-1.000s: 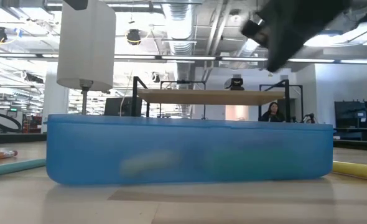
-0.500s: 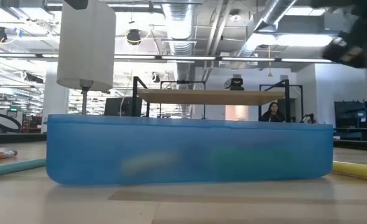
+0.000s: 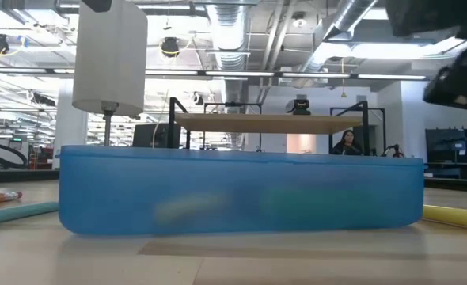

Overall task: Pack school essentials
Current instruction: Put the yellow pen into the blue supply box

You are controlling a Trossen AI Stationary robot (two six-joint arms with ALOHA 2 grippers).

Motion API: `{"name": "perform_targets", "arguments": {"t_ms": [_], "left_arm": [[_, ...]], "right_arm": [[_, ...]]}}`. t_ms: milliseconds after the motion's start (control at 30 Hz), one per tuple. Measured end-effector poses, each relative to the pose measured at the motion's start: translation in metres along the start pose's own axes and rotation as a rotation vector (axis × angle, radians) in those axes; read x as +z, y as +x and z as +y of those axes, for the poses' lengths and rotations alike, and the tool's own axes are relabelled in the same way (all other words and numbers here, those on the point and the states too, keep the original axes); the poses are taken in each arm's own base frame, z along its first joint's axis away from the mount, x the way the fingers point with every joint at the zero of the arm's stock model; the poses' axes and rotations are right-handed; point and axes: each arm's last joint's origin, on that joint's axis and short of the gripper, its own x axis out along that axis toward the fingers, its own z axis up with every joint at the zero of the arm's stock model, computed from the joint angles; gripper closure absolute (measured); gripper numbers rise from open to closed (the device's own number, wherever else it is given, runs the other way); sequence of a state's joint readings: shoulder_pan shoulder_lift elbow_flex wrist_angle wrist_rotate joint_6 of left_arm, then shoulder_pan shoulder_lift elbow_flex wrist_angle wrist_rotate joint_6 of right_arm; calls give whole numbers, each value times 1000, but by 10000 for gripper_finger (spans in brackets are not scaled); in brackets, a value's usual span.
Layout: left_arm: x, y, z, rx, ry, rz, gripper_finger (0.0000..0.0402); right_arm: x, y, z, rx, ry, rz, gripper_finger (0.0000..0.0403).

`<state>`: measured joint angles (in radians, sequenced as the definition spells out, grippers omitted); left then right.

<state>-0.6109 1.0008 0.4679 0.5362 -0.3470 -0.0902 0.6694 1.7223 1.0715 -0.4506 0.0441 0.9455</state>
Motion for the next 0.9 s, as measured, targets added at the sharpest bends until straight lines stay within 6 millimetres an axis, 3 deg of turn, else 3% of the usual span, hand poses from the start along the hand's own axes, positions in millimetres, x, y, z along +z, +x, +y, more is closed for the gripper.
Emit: {"name": "perform_targets", "arguments": {"t_ms": [133,533,900], "left_arm": [[1,0,0,0,-2,-5,336],[0,0,0,1,-1,-1,336],[1,0,0,1,-11,-5,336]], "right_arm": [[5,-1,-1,0,28,-7,151],[3,0,-5,-55,162,-18,149],[5,34,3,-243,146,105,149]]}}
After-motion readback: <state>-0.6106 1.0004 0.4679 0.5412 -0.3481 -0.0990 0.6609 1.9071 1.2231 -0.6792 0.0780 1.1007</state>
